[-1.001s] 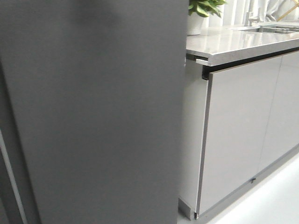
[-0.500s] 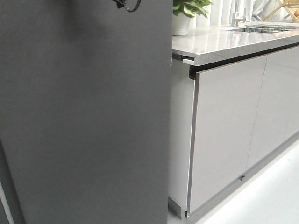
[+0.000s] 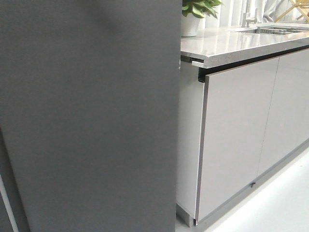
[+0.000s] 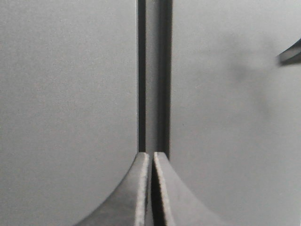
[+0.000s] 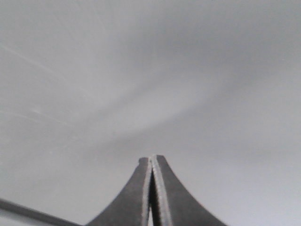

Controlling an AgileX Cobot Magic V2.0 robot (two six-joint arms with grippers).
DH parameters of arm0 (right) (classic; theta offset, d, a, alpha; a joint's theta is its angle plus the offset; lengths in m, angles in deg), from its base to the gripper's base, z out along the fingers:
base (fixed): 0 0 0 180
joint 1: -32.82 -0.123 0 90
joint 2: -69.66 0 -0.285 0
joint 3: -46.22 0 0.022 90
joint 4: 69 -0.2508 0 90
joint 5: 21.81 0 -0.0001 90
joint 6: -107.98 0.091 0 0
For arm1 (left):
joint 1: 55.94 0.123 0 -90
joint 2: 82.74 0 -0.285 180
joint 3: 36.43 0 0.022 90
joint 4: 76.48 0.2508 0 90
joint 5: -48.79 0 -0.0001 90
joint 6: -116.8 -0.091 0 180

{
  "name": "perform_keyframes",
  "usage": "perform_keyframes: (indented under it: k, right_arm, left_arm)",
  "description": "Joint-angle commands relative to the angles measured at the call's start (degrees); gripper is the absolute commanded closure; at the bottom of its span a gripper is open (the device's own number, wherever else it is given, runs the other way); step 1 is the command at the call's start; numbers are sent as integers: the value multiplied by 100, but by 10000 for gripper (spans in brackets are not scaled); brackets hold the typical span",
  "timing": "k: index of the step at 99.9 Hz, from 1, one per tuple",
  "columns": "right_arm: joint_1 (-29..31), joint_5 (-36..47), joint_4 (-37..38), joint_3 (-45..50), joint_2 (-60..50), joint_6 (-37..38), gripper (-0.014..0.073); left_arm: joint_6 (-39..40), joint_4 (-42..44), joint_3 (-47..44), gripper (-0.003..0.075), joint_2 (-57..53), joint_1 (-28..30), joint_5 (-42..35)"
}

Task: Close fridge door

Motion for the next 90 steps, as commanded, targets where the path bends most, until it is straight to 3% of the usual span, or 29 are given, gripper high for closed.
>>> perform_keyframes:
  k: [1, 18, 41, 60, 90]
  right_arm:
    - [94, -22, 353, -200, -630, 94, 639]
    - [116, -76, 1121, 87, -1058, 486, 639]
    - [198, -182, 1617, 639, -1391, 545, 639]
    - [226, 634, 2191, 2253, -2371, 545, 639]
    - [931, 1611, 2233, 4858, -4037, 545, 639]
  left_arm:
    - [25, -23, -201, 740, -117, -22, -418]
    - [25, -23, -201, 740, -117, -22, -418]
    - [25, -23, -201, 740, -117, -22, -418]
    - [25, -23, -201, 740, -117, -22, -418]
    - [25, -23, -201, 740, -117, -22, -418]
